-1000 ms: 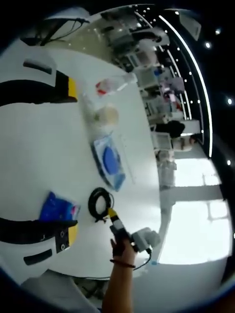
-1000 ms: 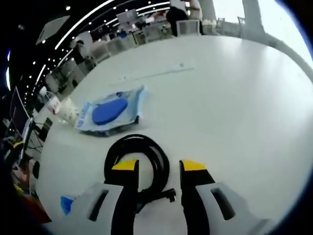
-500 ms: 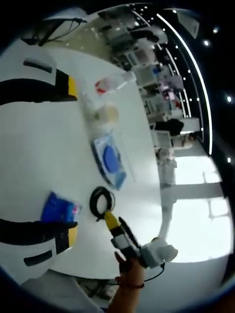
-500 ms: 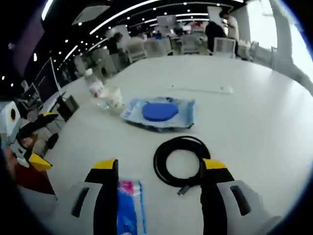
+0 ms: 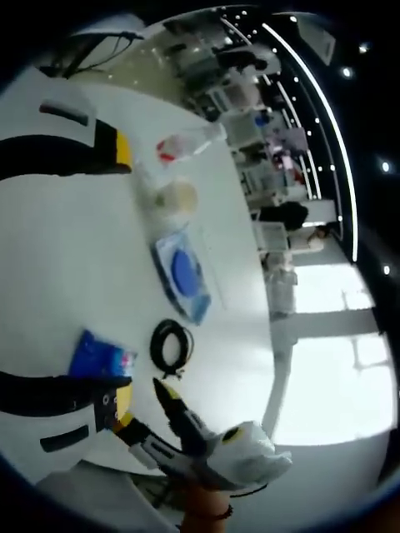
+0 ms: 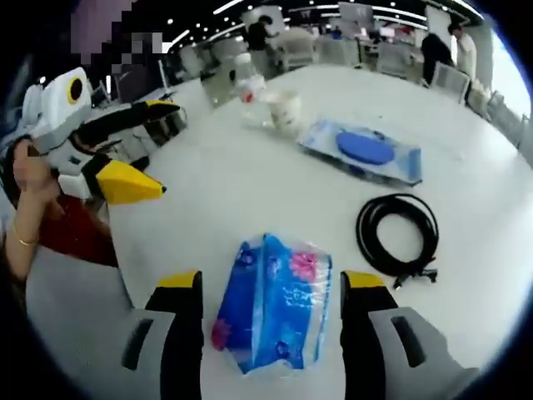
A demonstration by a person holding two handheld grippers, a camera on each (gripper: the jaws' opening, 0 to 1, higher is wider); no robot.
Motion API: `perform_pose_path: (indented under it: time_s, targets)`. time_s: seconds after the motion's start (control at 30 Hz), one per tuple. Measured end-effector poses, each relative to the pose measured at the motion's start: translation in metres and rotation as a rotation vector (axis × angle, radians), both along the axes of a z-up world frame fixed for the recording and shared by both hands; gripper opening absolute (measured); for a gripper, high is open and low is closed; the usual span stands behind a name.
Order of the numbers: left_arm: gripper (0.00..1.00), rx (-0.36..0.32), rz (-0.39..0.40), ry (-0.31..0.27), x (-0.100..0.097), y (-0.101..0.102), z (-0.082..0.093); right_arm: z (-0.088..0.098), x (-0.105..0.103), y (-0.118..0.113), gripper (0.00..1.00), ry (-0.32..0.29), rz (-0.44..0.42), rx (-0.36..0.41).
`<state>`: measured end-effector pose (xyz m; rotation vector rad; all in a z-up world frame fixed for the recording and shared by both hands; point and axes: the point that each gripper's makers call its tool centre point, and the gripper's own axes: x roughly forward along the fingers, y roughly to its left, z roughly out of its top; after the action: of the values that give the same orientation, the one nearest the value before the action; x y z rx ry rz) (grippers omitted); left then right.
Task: Arrange the tabletop items into an orderly group along one side of the table until the central work area is clear of visible clutter.
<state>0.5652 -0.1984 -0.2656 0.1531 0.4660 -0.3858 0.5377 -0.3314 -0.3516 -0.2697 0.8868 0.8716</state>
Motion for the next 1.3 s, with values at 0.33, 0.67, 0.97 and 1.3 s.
perform_pose_path:
  time_s: [0.33, 0.67, 0.97, 1.3]
  targets:
    - [0.95, -0.017, -0.015, 0.002, -0.001, -0.005, 0.000, -0.019, -0.011, 0.000, 0.31, 0.008, 0.031, -0.041]
    - [0.95, -0.006, -0.037, 0.059, -0.004, -0.008, -0.017, -0.023, -0.012, -0.001, 0.19, 0.018, 0.026, -0.053]
    - [0.90, 0.008, -0.088, 0.091, -0.007, -0.017, -0.027, -0.031, -0.011, -0.007, 0.02, -0.003, 0.053, -0.090]
    - [0.80, 0.033, -0.177, 0.131, -0.015, -0.031, -0.039, -0.016, -0.012, -0.005, 0.01, -0.066, 0.153, -0.109]
